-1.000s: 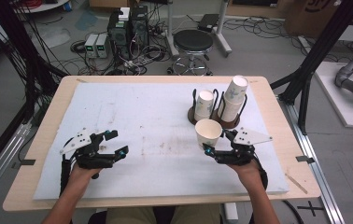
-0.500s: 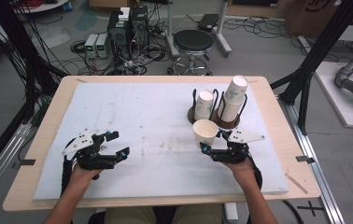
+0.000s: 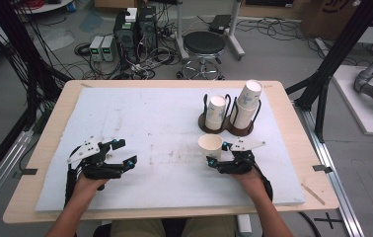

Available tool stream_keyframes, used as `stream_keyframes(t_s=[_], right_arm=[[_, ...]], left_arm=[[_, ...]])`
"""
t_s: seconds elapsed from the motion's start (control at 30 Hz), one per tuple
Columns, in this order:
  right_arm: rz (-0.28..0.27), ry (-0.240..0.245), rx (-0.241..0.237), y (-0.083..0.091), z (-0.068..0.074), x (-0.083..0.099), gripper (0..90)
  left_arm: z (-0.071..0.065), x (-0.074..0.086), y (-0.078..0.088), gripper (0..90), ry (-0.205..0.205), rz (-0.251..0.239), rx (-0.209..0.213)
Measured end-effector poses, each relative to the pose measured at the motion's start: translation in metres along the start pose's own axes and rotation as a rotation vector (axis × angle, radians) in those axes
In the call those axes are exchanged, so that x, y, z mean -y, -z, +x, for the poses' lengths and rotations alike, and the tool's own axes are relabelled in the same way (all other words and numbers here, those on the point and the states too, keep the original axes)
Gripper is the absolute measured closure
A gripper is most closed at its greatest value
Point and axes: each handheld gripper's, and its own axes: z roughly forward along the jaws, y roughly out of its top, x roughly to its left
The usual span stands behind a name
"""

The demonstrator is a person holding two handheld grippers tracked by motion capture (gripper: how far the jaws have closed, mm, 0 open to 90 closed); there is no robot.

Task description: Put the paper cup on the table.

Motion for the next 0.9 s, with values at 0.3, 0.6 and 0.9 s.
stream_keyframes(t_s=[0.3, 0.6, 0.9], right_arm=[[0.077, 0.004, 0.013, -0.002, 0.002, 0.000, 33.1], [0.137, 0.020, 0.006, 0.006, -0.001, 0.006, 32.7], [0.148, -0.003, 0.002, 0.014, -0.001, 0.009, 21.7]], left_arm=[[0.000, 0.001, -0.001, 18.5, 0.002, 0.013, -0.007], [0.002, 0.001, -0.002, 18.6, 0.007, 0.019, -0.015], [0.006, 0.001, -0.001, 18.9, -0.008, 0.001, -0.056]])
